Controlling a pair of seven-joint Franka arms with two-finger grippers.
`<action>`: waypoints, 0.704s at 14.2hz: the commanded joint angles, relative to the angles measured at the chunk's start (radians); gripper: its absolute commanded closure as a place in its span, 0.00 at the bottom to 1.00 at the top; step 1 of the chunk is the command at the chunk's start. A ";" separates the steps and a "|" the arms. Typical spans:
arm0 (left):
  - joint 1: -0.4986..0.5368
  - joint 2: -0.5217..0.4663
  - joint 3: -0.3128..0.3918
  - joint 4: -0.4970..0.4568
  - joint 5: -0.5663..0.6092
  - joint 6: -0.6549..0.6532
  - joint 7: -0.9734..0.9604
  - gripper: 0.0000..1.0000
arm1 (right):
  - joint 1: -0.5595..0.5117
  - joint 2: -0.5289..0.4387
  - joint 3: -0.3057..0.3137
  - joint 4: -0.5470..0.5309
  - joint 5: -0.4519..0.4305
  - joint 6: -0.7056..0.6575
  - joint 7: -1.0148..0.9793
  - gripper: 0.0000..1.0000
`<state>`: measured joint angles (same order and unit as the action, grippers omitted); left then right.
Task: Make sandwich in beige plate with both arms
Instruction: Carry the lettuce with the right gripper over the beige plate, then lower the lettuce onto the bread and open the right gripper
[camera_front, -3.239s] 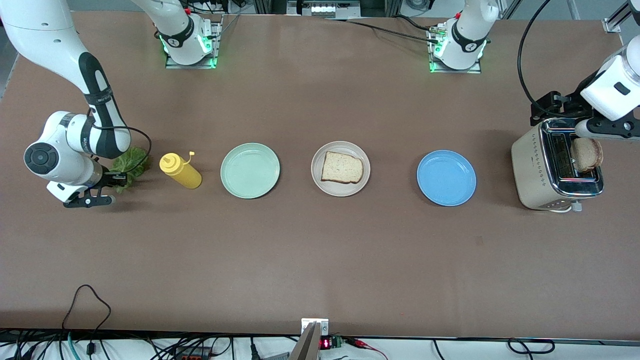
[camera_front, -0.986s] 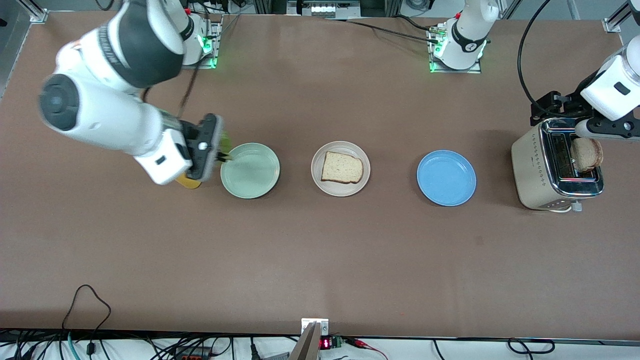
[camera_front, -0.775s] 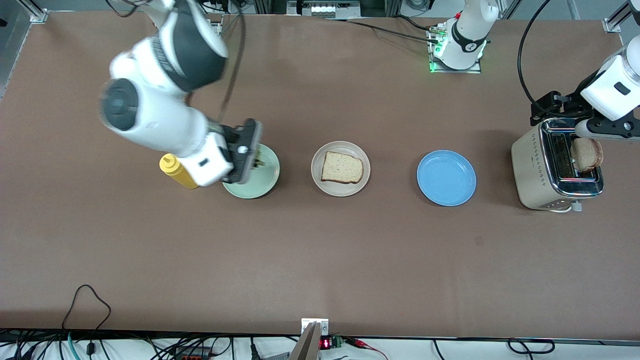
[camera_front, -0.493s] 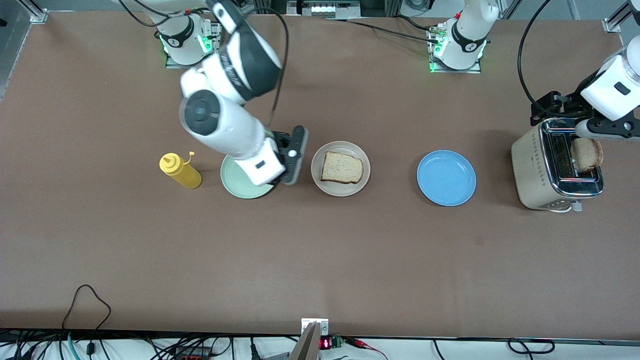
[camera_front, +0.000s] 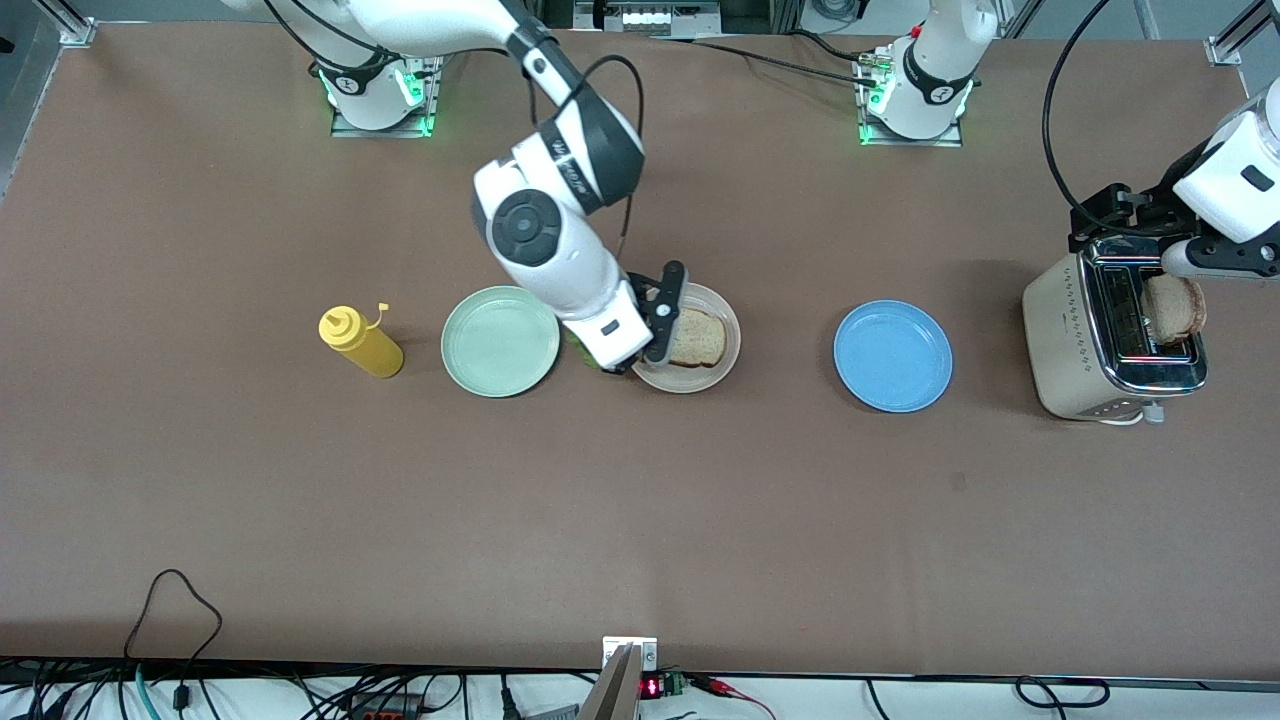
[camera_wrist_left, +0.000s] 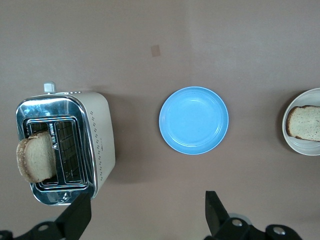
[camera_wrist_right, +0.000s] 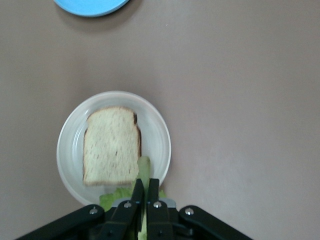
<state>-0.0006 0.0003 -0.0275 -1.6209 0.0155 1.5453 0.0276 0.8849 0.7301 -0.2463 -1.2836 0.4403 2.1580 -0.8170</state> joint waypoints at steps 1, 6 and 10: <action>0.005 0.010 0.000 0.027 -0.009 -0.022 0.025 0.00 | 0.035 0.063 -0.008 0.032 0.015 0.074 0.051 1.00; 0.005 0.010 0.000 0.027 -0.009 -0.022 0.025 0.00 | 0.075 0.101 -0.008 0.032 0.014 0.140 0.168 1.00; 0.005 0.010 0.000 0.027 -0.009 -0.022 0.025 0.00 | 0.095 0.132 -0.008 0.030 0.015 0.200 0.248 1.00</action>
<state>-0.0005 0.0003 -0.0275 -1.6209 0.0155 1.5453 0.0276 0.9662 0.8280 -0.2462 -1.2808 0.4404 2.3241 -0.6201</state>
